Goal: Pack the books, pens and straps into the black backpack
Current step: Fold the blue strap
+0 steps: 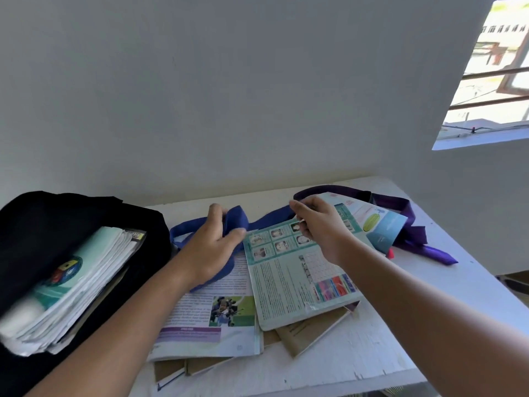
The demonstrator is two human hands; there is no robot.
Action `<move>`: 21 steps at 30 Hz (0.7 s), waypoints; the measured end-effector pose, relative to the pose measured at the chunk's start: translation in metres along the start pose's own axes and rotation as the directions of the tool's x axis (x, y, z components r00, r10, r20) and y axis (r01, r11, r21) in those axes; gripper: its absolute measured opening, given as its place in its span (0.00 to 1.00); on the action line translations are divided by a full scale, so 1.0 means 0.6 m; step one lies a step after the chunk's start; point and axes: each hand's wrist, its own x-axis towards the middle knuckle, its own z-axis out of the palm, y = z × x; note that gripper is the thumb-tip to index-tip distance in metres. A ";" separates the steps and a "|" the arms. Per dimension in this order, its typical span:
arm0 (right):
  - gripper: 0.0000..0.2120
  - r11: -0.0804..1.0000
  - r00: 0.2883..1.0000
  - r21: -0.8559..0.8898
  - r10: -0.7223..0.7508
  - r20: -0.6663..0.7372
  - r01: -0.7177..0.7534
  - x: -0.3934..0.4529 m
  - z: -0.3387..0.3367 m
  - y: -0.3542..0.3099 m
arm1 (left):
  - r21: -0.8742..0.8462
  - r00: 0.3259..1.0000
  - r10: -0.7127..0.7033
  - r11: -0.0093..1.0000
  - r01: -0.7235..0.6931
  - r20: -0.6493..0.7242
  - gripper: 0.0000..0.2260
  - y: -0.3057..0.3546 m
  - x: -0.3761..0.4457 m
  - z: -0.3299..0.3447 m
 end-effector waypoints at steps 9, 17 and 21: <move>0.07 0.965 0.980 0.179 -0.197 -0.001 0.194 0.002 0.013 -0.005 | -0.345 0.945 0.245 0.925 -0.161 0.215 0.10 0.093 -0.026 0.012; 0.07 0.944 0.980 0.284 -0.191 0.057 0.167 -0.003 0.024 -0.014 | -0.200 0.978 0.202 0.961 -0.189 0.044 0.11 0.075 0.005 0.045; 0.06 0.937 0.967 0.319 -0.201 0.154 0.144 -0.008 0.035 -0.027 | -0.041 0.976 0.219 0.975 -0.219 -0.004 0.08 0.065 0.021 0.048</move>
